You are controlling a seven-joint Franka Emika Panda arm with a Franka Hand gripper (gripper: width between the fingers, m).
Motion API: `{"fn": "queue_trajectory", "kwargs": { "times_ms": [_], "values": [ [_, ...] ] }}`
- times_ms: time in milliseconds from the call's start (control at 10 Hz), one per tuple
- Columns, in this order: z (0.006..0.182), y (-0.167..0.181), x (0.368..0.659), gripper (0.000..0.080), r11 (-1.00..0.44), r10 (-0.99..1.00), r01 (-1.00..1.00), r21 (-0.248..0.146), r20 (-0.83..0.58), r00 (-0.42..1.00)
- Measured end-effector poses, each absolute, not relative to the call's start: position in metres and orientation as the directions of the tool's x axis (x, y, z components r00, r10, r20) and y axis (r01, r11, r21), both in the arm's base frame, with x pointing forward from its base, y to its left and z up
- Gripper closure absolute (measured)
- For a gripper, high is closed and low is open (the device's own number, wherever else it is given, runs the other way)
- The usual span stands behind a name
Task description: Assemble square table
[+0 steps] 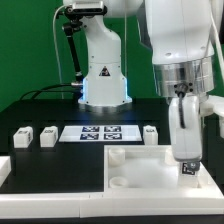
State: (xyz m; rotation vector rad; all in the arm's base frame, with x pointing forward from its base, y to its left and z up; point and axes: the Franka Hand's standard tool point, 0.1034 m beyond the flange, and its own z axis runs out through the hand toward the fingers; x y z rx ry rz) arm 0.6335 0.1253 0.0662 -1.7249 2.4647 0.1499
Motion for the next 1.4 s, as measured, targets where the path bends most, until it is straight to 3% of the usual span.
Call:
{"fn": "queue_trajectory", "kwargs": {
  "times_ms": [300,400,500,600,700,1000,1400],
  "values": [
    [0.066,0.127,0.632,0.0509,0.319,-0.937,-0.948,0.000,-0.152,-0.315],
    [0.065,0.127,0.632,0.0280,0.320,-0.936,-0.948,0.001,-0.153,-0.316],
    [0.065,0.128,0.632,0.0280,0.316,-0.938,-0.949,0.000,-0.153,-0.312],
    [0.065,0.128,0.632,0.0165,0.311,-0.939,-0.950,0.000,-0.153,-0.308],
    [0.066,0.129,0.632,0.0165,0.302,-0.942,-0.953,-0.002,-0.154,-0.298],
    [0.092,0.135,0.629,0.0151,0.202,-0.966,-0.979,-0.038,-0.171,-0.193],
    [0.089,0.135,0.628,0.0151,0.198,-0.967,-0.980,-0.034,-0.168,-0.189]
  ]
}}
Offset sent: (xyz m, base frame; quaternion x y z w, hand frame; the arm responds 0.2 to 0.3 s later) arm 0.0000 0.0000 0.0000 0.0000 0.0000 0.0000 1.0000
